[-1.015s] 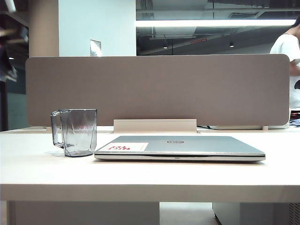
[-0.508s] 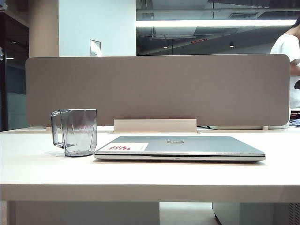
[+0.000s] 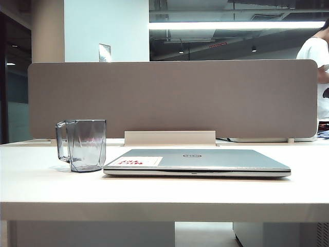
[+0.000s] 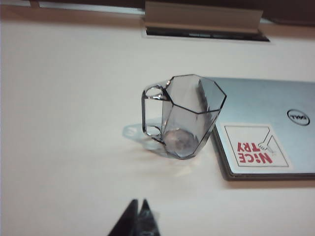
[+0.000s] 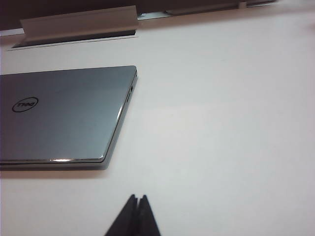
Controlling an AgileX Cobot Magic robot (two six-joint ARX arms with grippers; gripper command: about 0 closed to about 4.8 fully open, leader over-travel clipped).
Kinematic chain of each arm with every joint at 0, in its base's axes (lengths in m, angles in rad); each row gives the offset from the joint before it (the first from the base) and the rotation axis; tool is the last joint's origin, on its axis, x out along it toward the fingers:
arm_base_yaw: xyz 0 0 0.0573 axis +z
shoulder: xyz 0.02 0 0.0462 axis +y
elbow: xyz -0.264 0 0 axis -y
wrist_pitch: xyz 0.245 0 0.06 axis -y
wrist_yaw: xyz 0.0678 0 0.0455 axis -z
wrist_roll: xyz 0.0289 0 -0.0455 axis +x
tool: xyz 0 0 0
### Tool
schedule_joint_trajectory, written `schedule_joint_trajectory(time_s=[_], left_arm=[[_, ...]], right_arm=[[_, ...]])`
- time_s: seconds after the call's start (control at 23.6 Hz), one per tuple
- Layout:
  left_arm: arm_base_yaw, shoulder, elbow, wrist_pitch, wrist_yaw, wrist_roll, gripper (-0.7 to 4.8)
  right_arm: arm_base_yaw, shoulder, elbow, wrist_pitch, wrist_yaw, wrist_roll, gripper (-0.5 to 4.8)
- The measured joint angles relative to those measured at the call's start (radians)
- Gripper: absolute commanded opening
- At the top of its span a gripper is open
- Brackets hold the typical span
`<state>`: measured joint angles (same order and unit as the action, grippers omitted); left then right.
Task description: Pick up the water cup and place it on the left side of the laptop.
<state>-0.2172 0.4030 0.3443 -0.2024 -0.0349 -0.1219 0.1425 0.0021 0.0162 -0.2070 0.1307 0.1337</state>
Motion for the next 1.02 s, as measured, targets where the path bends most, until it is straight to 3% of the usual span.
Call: schedule_joint_trajectory(time_s=[0.3, 0.8, 1.02], left_arm=[[0.0, -0.1, -0.048, 0.005, -0.037, -0.074, -0.06], [0.053, -0.308, -0.231, 0.005, -0.037, -0.079, -0.06], [0.062, -0.307, -0.269, 0.083, -0.035, -0.074, -0.06]], right_arm=[[0.0, 0.0, 0.0, 0.0, 0.0, 0.0, -0.05], [0.0, 0.0, 0.0, 0.0, 0.0, 0.0, -0.05], [0.0, 0.0, 0.0, 0.0, 0.0, 0.0, -0.05]])
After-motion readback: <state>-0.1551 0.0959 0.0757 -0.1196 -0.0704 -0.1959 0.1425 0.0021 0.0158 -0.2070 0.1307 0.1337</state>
